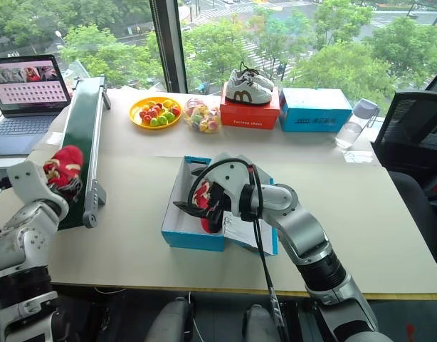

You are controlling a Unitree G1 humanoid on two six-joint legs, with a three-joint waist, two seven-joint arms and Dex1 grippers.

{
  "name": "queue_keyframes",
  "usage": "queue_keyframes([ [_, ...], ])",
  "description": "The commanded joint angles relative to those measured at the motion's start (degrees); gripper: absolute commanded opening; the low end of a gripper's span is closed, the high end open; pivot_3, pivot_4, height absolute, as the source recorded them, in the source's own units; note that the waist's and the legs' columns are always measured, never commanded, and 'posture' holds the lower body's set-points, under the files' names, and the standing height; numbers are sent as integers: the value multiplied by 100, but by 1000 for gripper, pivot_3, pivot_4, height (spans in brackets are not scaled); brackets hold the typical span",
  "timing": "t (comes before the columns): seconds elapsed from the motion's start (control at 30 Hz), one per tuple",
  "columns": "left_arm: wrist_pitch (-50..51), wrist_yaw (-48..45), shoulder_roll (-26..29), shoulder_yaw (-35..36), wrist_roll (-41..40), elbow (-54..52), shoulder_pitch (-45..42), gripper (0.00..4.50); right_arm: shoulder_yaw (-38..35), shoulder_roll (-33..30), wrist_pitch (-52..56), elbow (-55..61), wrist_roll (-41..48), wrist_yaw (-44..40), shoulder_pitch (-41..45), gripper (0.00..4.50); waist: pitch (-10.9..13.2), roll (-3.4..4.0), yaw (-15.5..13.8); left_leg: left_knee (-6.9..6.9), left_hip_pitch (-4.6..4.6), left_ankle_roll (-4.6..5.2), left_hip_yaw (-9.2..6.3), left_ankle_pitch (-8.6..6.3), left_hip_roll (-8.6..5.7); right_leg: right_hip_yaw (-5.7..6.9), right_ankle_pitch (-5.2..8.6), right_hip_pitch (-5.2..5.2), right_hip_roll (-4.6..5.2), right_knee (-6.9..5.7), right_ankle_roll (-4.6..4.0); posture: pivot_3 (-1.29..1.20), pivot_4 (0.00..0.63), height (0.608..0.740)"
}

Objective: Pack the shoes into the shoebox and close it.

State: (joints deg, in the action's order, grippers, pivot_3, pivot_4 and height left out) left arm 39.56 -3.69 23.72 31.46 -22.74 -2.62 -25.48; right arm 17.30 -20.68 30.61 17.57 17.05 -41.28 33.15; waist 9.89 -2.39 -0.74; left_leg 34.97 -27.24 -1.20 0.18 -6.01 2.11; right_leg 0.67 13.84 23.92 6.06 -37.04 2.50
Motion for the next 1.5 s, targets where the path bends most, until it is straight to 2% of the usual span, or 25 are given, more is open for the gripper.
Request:
queue_keyframes([
  [0.03,-593,-725,-289,-288,-797,-1250,-276,3153,-778,502,887,-179,434,754,398,4500,0,-5,13,0,-3,-2,1,1,0,-2,-4,-3,1,4,0,0,150,731],
  [0.1,-375,-1038,-524,-552,-1329,-1651,-180,3153,-2157,1456,2400,-838,1475,1959,925,4500,0,-4,31,-1,-2,1,3,4,-1,-7,-8,-3,2,3,1,0,150,731],
  [0.17,-309,-1193,-634,-812,-1502,-1888,-15,3153,-3413,2205,3505,-1329,2536,2916,1360,4500,0,-2,37,-4,3,22,0,28,5,-7,-17,-4,-1,-9,-8,0,150,731],
  [0.27,-204,-1171,-728,-1132,-1589,-1997,109,3153,-4626,2790,4155,-1715,3799,3909,1831,4500,0,1,61,-5,7,23,1,30,22,-5,-22,-8,-22,-9,-16,0,150,731],
  [0.33,-152,-1165,-785,-1335,-1628,-2051,143,3153,-5023,2946,4506,-1871,4466,4435,2037,4500,1,3,58,-7,3,25,3,31,37,-9,-26,-1,-41,-4,-22,0,150,731],
  [0.43,-125,-1145,-821,-1501,-1721,-2086,125,3153,-5107,3064,4667,-1841,5226,5128,2118,4500,5,9,70,-7,-4,27,5,32,47,-15,-28,10,-54,-4,-30,0,150,731],
  [0.53,-70,-1185,-793,-1587,-1800,-2059,88,3153,-4883,2988,4596,-1711,5627,5541,2091,4500,5,9,125,-5,-3,28,5,32,56,-18,-30,9,-66,-4,-34,0,150,731],
  [0.7,38,-1199,-834,-1871,-1915,-2175,38,3153,-4357,2596,4504,-1615,5530,5684,1862,4500,5,9,188,-4,-2,29,4,32,66,-23,-33,12,-79,-4,-39,0,150,731],
  [0.97,380,-1307,-1049,-2378,-2458,-2550,168,3153,-4089,2427,4149,-1725,5493,5626,1911,4500,5,9,156,-2,-4,29,4,32,67,-23,-33,11,-79,0,-39,0,150,731],
  [1.13,486,-1322,-972,-2508,-2422,-2594,292,3153,-4138,2423,3827,-1798,5465,5707,1957,4500,5,9,167,-4,-3,29,4,32,71,-23,-33,13,-83,0,-42,0,150,731],
  [1.23,510,-1314,-927,-2455,-2432,-2558,270,3100,-4153,2341,3759,-1796,5517,5710,1907,3812,5,9,149,-5,-4,29,4,32,70,-24,-32,13,-82,1,-42,0,150,731],
  [1.5,484,-1283,-861,-2520,-2329,-2494,280,3100,-4014,2337,3757,-1673,5726,5915,1885,1076,6,11,159,-6,-6,29,4,32,73,-24,-32,15,-84,3,-45,0,150,731],
])
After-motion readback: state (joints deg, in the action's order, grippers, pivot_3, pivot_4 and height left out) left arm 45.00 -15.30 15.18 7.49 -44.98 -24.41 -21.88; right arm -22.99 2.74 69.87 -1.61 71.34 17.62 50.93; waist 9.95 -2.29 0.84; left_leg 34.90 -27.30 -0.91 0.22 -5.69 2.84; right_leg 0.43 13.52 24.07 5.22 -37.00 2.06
